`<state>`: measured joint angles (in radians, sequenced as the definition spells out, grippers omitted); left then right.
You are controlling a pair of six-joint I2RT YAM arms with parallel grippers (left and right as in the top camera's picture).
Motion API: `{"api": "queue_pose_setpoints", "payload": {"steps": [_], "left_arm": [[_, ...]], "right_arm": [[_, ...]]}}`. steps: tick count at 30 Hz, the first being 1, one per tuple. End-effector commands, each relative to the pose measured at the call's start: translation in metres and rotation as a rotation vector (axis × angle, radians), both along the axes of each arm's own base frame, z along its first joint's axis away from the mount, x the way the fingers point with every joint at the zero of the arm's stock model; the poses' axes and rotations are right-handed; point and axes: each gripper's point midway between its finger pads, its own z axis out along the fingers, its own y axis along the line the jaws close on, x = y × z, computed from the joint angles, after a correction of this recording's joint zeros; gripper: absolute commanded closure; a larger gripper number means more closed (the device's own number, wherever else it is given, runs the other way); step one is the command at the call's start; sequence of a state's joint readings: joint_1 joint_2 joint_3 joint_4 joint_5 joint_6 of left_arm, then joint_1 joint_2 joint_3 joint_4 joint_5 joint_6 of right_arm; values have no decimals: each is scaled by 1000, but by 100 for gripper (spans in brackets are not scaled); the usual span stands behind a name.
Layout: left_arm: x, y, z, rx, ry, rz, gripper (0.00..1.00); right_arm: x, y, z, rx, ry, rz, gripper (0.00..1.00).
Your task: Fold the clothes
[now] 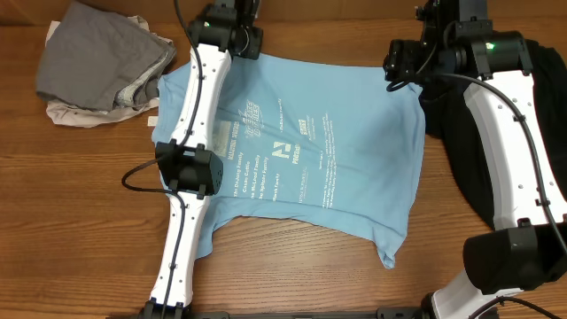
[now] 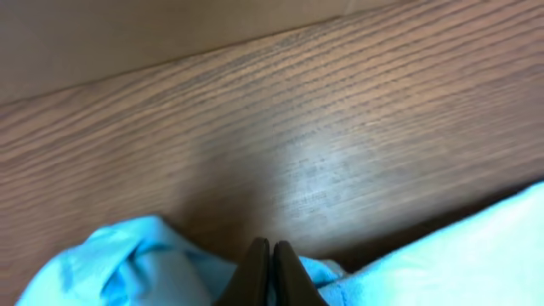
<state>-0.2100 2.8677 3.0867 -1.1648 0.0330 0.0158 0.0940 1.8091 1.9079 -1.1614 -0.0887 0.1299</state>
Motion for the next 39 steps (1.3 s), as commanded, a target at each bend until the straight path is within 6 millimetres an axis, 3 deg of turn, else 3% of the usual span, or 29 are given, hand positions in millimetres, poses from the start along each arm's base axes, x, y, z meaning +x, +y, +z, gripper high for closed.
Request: {"api": "queue_pose_setpoints", "payload": {"steps": [1,11,17,21,24,26,29,32,35,37,39], "left_arm": [[-10,3,26,-27,-1,51,96],[-111,8,0,-4,427,146,96],[-124,-34,9,-99,451,57,96],[-130,-39,-1,-63,482,31,96],[-140,-29,-6,-9,530,55,96],[-149,-10,7,61,536,108,96],[-170,18,60,160,472,153,96],[-183,23,74,167,473,156,96],[-198,24,59,178,549,149,96],[-215,26,34,201,653,143,96],[-244,34,-5,263,805,137,95]], "right_arm": [[0,-1,-2,-12,0,4,21],[0,-1,-2,-11,0,3,21],[-1,2,-2,2,7,9,21],[-4,2,-4,1,20,9,20],[-6,1,-5,-1,30,9,20],[-7,1,-6,-2,32,12,20],[-6,1,-5,-2,28,12,20],[-6,1,-5,-2,28,12,20],[-6,2,-5,-1,28,12,20],[-6,1,-5,-2,28,12,20],[-6,1,-6,-2,30,12,20]]}}
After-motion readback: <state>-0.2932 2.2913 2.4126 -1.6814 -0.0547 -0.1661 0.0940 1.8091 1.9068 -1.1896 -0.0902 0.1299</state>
